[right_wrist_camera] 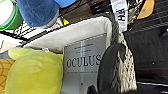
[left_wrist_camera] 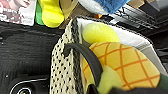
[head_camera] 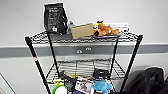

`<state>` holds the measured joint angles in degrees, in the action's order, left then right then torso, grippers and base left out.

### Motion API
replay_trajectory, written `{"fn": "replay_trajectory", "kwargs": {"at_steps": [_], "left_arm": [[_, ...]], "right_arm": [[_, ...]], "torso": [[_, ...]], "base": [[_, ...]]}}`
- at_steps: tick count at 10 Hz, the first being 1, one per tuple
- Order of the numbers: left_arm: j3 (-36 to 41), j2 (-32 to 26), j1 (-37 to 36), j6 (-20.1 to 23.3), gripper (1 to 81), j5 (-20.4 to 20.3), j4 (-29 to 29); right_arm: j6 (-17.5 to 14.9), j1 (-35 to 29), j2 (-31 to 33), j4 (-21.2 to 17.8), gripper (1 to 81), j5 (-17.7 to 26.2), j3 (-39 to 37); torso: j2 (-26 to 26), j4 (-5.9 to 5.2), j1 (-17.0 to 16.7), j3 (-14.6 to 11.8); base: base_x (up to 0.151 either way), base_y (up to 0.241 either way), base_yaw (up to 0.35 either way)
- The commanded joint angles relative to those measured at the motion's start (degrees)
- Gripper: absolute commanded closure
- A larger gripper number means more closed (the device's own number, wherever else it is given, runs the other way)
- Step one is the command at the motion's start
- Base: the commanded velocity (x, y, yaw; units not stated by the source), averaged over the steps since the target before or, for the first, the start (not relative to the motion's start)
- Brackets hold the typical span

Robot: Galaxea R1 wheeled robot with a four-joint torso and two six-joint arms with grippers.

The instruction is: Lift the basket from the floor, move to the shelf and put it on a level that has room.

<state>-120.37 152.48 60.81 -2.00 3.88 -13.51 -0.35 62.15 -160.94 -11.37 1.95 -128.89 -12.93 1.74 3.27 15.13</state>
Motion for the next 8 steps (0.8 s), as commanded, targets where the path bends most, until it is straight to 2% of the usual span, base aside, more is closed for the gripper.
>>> {"fn": "replay_trajectory", "kwargs": {"at_steps": [1, 4, 8], "left_arm": [[12.60, -6.20, -8.46, -0.37, 81.1, 1.22, 0.06], [21.65, -11.48, -10.31, -0.46, 81.1, 0.52, 0.06], [31.76, -17.90, -13.21, -0.98, 81.1, 0.17, -0.03]], "right_arm": [[0.88, -8.56, 6.29, -1.02, 81.1, 1.74, 15.85], [0.97, -10.32, 12.27, -1.02, 81.1, 1.65, 26.76], [1.06, -13.40, 17.37, -1.63, 81.1, 1.74, 36.69]], "torso": [[0.00, 0.00, 0.00, 0.00], [0.00, 0.00, 0.00, 0.00], [0.00, 0.00, 0.00, 0.00]], "base": [[0.000, 0.000, 0.000], [0.000, 0.000, 0.000], [0.000, 0.000, 0.000]]}}
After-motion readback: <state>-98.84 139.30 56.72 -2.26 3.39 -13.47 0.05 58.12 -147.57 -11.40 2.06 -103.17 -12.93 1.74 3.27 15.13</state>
